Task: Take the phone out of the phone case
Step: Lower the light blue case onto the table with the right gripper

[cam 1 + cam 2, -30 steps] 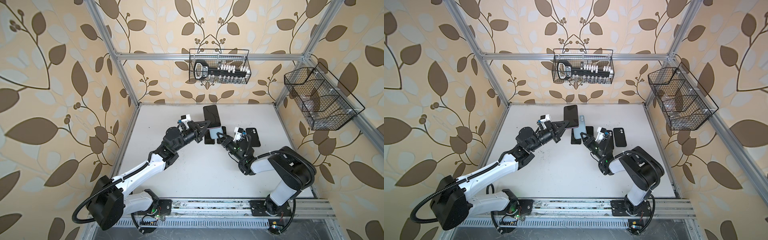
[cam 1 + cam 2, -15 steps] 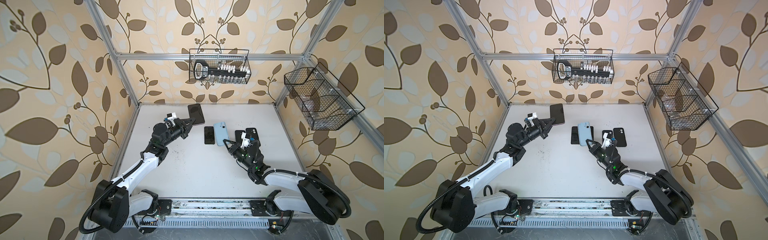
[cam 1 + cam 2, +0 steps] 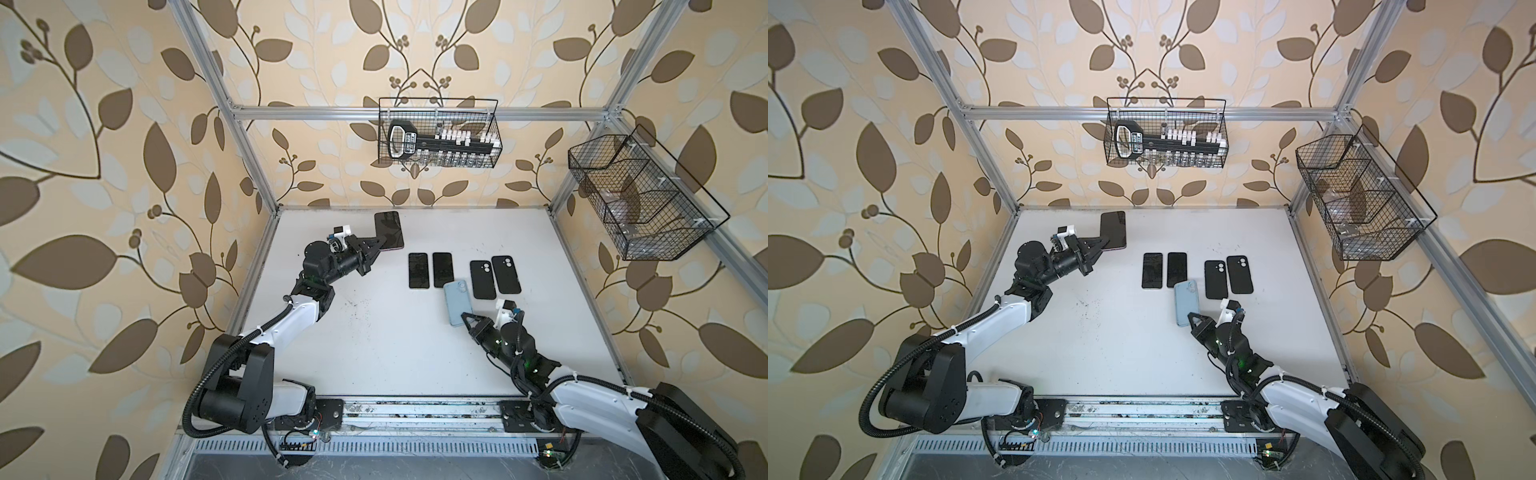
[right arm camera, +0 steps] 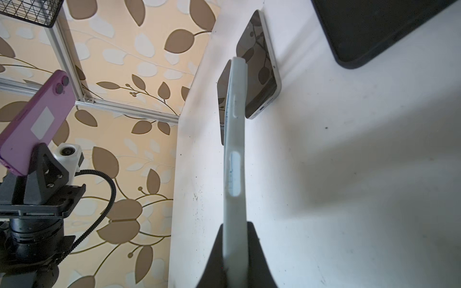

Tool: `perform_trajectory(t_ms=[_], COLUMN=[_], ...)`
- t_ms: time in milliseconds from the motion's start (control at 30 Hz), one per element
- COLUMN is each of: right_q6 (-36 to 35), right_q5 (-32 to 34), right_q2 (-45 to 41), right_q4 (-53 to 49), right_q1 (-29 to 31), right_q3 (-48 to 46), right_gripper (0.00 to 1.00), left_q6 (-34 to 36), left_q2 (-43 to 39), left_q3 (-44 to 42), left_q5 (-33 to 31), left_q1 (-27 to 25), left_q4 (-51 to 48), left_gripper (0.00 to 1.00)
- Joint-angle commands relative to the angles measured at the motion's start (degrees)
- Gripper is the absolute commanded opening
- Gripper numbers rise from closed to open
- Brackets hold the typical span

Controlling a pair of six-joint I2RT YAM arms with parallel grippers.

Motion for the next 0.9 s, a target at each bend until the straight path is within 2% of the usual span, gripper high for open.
perform_trajectory(t_ms=[0,267,400,567,867], right_q6=[2.51,4.98,6.11,6.08,3.46], right_q5=[4.08,6.6,8.57,9.14,9.31], right_q2=[-2.13,-1.12,-1.71,-1.84,-3.1], right_q4=[-3.37,-5.56,-6.76,-8.24,-13.9], right_q1=[1.13,3.45,4.85,5.37,4.64], right_q3=[-1.53,-2.63,-3.48,-3.83,-3.18], right_gripper=[0.05,0.08,0.17,0.22,0.48], left_q6=[0.41,0.11,0.26,0.29,1.36], left_q2=[-0.32,0.22,-0.33,-1.1,-3.42], left_q3=[1.64,-0.12,-0.68,-1.15,-2.39], left_q5=[3.29,3.49,3.67,3.75,3.84], left_q1=[0.6,1.04,1.06,1.13,1.13], left_q4=[8.86,10.73,10.81,10.56,8.49], left_gripper=[0.0,0.0,0.0,0.0,0.0])
